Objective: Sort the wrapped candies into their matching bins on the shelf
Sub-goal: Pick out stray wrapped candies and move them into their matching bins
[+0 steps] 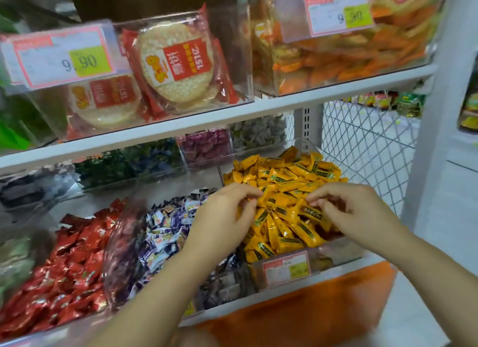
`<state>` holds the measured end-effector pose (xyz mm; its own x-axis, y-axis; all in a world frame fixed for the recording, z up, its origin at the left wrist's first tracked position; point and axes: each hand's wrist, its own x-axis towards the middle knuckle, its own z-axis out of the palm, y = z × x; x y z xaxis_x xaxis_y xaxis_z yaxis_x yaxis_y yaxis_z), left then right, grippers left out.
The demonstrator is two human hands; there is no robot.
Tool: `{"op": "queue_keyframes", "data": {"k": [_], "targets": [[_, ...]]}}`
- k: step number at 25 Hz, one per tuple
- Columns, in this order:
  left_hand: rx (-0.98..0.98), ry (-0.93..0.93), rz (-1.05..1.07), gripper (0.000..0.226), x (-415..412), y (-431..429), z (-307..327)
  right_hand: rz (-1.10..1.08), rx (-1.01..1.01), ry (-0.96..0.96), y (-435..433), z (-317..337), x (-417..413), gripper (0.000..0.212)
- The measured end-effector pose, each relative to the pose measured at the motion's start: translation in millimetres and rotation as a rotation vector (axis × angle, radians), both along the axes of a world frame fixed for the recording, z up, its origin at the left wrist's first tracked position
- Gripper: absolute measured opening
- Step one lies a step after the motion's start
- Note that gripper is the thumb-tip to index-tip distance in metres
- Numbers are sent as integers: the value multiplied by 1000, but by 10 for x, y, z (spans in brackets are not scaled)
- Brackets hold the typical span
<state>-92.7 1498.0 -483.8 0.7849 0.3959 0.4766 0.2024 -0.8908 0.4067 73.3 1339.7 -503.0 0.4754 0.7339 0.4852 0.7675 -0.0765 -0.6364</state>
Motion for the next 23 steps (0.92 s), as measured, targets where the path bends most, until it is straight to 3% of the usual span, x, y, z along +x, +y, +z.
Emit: {"op": "queue_keyframes", "data": {"k": [4,8,14,19,23], "targets": [[-21,93,-170,19,404,-308,-13,-72,13,83,-361,-26,237,25],[26,368,-366,19,716,-482,-58,-62,-72,124,-553,-55,386,29],[227,698,-312,27,794,-360,-53,83,-318,28,-543,-158,449,22],[82,829,-331,43,929,-394,78,98,-372,43,-541,-160,456,26],[91,876,-398,45,1137,-507,-2,96,-403,60,-501,-189,416,27]]}}
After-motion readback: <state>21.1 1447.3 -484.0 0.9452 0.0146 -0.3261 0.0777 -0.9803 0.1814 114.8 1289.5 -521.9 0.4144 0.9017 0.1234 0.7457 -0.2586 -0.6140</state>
